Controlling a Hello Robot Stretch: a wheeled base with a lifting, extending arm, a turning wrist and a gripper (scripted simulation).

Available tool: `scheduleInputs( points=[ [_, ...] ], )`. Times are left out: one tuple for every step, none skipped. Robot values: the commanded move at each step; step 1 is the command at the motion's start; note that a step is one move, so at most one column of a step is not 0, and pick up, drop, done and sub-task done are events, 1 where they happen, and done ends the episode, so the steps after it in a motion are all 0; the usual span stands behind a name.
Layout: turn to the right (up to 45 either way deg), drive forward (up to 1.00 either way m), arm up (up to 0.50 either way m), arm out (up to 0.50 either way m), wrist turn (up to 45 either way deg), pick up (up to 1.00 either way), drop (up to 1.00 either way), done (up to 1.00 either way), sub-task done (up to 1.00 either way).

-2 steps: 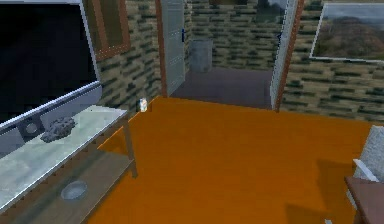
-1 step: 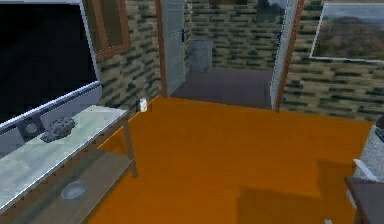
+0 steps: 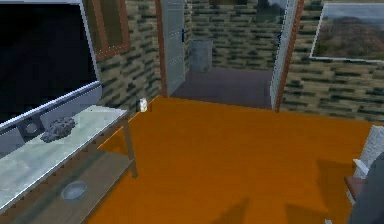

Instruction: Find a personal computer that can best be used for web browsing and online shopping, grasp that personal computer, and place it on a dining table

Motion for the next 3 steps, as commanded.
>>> scheduleInputs(
  points=[
    [0.0,0.00,0.00,-0.48,0.0,0.00,0.00,0.00,0.00],
    [45.0,0.00,0.00,0.00,0.0,0.00,0.00,0.00,0.00],
    [27.0,0.00,0.00,0.00,0.0,0.00,0.00,0.00,0.00]
  ],
)
